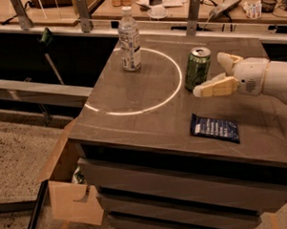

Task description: Knock green can over

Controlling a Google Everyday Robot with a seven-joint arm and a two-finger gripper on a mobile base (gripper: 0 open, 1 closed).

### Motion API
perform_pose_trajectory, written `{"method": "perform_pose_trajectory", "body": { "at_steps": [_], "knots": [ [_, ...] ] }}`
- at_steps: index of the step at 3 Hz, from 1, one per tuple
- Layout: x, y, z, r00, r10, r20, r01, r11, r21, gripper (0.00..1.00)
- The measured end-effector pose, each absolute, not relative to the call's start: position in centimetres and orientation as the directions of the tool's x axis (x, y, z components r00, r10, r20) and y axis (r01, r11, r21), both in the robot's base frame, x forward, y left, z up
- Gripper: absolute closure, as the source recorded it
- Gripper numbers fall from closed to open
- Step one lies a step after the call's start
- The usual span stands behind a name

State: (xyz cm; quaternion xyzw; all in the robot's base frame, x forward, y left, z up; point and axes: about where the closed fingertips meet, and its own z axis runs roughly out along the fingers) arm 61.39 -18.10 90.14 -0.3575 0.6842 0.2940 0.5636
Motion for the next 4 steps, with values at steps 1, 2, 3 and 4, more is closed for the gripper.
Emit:
{"method": "perform_pose_trajectory", "body": {
  "at_steps": [1,2,3,4],
  "knots": [
    [63.4,-17.9,89.2,-0.104,-0.117,-0.988,-0.813,0.582,0.017,0.00],
    [64.9,-16.8,88.8,-0.094,-0.103,-0.990,-0.805,0.592,0.015,0.15],
    [65.6,-15.8,89.0,-0.082,-0.105,-0.991,-0.800,0.600,0.002,0.37],
    [65.7,-14.8,90.0,-0.067,-0.079,-0.995,-0.805,0.593,0.008,0.61]
  ]
}}
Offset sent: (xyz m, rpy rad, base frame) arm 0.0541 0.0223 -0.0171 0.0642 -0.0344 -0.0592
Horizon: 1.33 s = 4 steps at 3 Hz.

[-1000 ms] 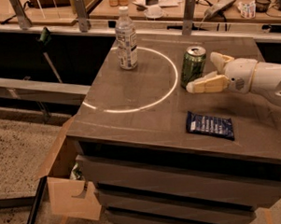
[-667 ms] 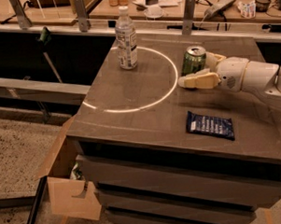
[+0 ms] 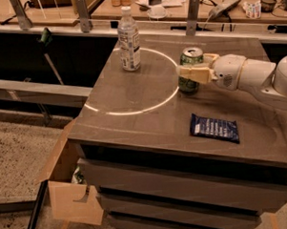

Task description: Knock green can over

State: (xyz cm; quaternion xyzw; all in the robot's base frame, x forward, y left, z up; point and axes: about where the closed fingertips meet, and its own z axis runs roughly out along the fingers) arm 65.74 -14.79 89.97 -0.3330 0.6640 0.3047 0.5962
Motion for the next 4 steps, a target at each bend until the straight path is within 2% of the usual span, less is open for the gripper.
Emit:
{"method": "perform_pose_trajectory", "body": {
  "at_steps": [1,2,4],
  "knots": [
    [65.8,-14.8,93.6,0.039,-0.022,-0.999,-0.803,0.594,-0.044,0.85],
    [64.7,-13.3,99.5,0.268,-0.020,-0.963,-0.787,0.572,-0.231,1.00],
    [64.6,-11.3,100.7,0.405,-0.093,-0.910,-0.767,0.507,-0.393,1.00]
  ]
}}
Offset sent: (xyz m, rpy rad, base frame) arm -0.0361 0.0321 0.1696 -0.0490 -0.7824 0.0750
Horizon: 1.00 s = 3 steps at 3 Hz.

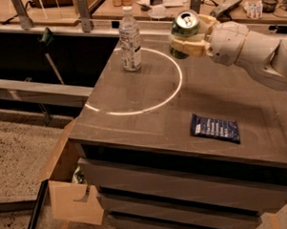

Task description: Knock green can over

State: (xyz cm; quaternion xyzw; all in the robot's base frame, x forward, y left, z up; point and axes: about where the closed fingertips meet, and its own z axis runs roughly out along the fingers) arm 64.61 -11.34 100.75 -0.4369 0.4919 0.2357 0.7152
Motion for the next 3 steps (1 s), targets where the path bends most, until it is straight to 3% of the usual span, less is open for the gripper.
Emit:
{"method": "perform_pose_trajectory", "body": {
  "at_steps": [2,3],
  "knots": [
    [64.0,-10.4,102.7,0.677,-0.254,-0.690,-0.669,0.177,-0.722,1.00],
    [62.3,-10.1,102.3,0.746,-0.252,-0.616,-0.633,0.021,-0.774,1.00]
  ]
}}
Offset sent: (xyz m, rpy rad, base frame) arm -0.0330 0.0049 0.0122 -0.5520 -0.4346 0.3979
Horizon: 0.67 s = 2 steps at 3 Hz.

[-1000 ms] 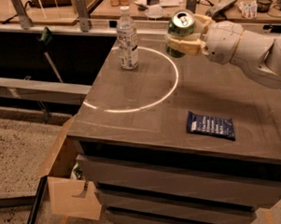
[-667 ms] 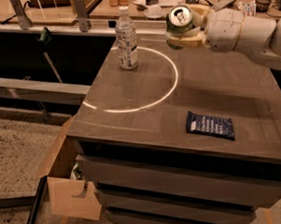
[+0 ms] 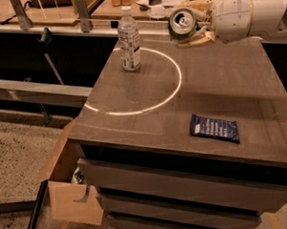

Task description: Knock green can over

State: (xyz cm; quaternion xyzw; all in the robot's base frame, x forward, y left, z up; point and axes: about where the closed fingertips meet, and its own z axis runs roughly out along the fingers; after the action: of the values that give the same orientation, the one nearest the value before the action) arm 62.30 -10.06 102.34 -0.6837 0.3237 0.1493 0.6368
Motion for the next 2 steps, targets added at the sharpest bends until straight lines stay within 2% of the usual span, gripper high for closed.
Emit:
{"method": "perform_pose_trajectory", "body": {
  "at_steps": [1,2],
  "knots": [
    [62.09,-9.92,102.21,0.745,-0.246,-0.620,-0.637,0.014,-0.771,1.00],
    [61.80,-9.61,101.49,0.745,-0.355,-0.565,-0.640,-0.143,-0.755,1.00]
  ]
}}
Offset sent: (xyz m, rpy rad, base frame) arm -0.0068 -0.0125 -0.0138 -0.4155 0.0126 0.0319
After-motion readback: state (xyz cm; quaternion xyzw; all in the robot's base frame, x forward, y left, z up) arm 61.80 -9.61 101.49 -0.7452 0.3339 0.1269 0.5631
